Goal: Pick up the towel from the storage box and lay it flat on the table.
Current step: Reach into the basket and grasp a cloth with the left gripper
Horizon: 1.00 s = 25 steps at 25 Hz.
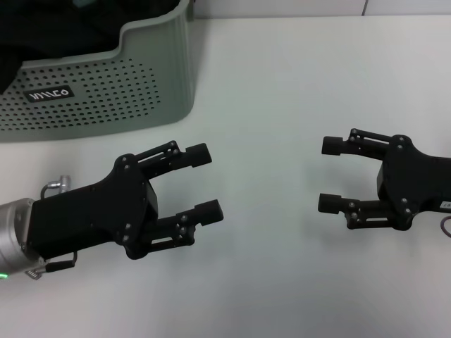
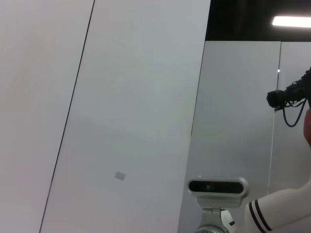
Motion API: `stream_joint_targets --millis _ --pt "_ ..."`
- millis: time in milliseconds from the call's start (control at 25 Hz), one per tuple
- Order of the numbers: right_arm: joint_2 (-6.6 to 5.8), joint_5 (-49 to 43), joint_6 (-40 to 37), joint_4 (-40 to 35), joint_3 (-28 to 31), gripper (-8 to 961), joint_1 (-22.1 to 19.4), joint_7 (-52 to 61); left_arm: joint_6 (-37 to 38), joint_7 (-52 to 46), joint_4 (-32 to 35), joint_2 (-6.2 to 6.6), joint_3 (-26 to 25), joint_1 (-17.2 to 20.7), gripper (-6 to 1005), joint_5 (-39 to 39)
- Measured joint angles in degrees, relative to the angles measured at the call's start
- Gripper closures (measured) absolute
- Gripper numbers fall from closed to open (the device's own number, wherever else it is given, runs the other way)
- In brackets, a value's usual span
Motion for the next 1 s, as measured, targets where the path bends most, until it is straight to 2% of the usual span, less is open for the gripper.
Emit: stream_joint_targets --millis 600,680,800,840,1000 --pt "0.00 0.0 -0.2 0.0 -0.1 131 0.5 0.0 0.0 -0.1 0.5 0.33 -1.4 0.0 263 -0.5" --pt "0.00 0.0 -0.3 0.0 -0.1 133 0.5 0.0 0.0 -1.5 1.0 0.22 -5.5 0.1 265 -0.7" --pt "0.08 0.0 -0.3 0.1 -0.1 137 0.5 0.0 -0.4 -6.2 3.4 -0.35 -16.0 0.3 268 -0.8" --pt "0.15 0.0 -0.4 0.3 -0.1 138 0.5 0.0 -1.1 -8.6 5.0 -0.54 -20.1 0.3 269 -0.8" --pt "0.27 0.0 -0.6 1.5 -0.2 143 0.6 -0.4 -5.5 -17.2 13.1 -1.50 -30.9 0.2 273 -0.8"
